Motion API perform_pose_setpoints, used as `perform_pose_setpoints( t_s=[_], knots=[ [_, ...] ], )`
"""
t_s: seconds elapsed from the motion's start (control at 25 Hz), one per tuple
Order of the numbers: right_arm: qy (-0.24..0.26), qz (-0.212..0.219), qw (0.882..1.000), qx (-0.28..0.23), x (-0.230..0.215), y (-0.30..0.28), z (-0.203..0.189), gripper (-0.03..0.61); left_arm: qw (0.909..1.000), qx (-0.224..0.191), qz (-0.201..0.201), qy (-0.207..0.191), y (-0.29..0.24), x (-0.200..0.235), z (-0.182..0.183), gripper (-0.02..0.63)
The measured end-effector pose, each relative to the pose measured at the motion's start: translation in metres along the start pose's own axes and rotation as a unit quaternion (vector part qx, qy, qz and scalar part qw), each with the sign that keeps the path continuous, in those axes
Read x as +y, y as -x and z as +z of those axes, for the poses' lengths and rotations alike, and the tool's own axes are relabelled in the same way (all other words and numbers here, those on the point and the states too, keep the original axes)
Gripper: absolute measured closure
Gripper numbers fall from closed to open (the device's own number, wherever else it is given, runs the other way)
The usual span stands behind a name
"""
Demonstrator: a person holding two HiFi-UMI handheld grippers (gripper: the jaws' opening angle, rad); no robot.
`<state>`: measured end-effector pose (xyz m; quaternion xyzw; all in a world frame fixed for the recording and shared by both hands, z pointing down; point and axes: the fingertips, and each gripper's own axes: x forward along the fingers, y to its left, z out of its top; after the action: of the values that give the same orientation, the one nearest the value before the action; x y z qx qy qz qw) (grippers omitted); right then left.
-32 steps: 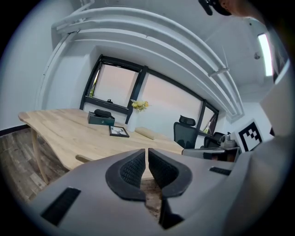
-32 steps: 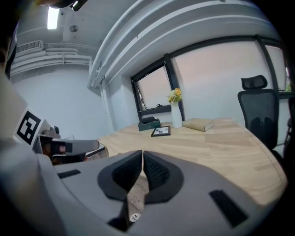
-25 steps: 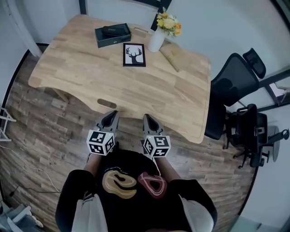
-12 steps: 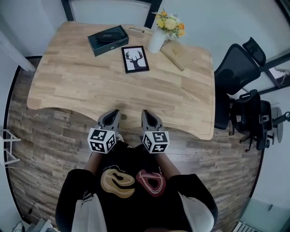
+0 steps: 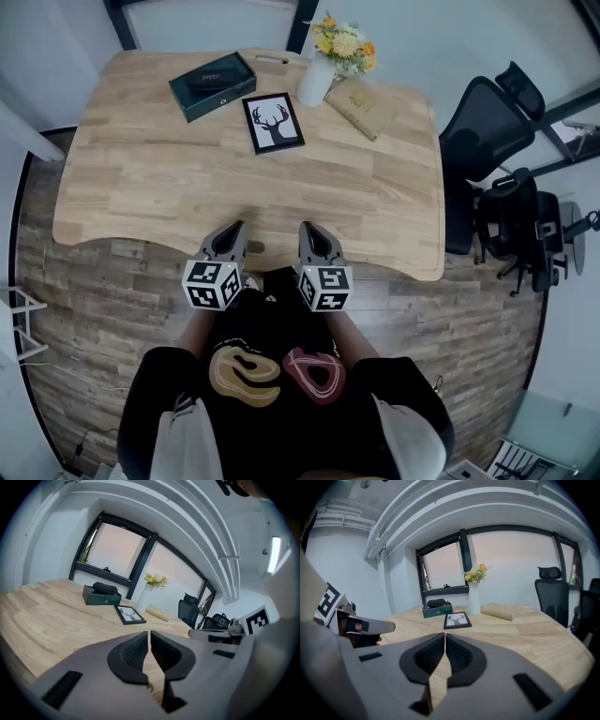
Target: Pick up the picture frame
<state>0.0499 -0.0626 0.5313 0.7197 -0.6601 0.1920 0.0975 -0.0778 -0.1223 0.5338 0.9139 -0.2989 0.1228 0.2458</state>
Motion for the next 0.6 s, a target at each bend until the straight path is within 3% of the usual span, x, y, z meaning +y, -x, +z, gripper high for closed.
perform_pose_setpoints(
  t_s=[0.16, 0.6],
  knots=[
    [0.005, 0.003, 1.000, 0.000, -0.010, -0.018, 0.011, 0.563, 1.0000, -0.004, 0.004, 0.001, -0.015, 0.000, 0.011, 0.584],
    [0.036, 0.008, 0.999, 0.016, -0.047, -0.083, 0.057, 0.557, 0.9972, -0.021, 0.070, 0.020, -0.055, 0.035, 0.056, 0.584]
  ],
)
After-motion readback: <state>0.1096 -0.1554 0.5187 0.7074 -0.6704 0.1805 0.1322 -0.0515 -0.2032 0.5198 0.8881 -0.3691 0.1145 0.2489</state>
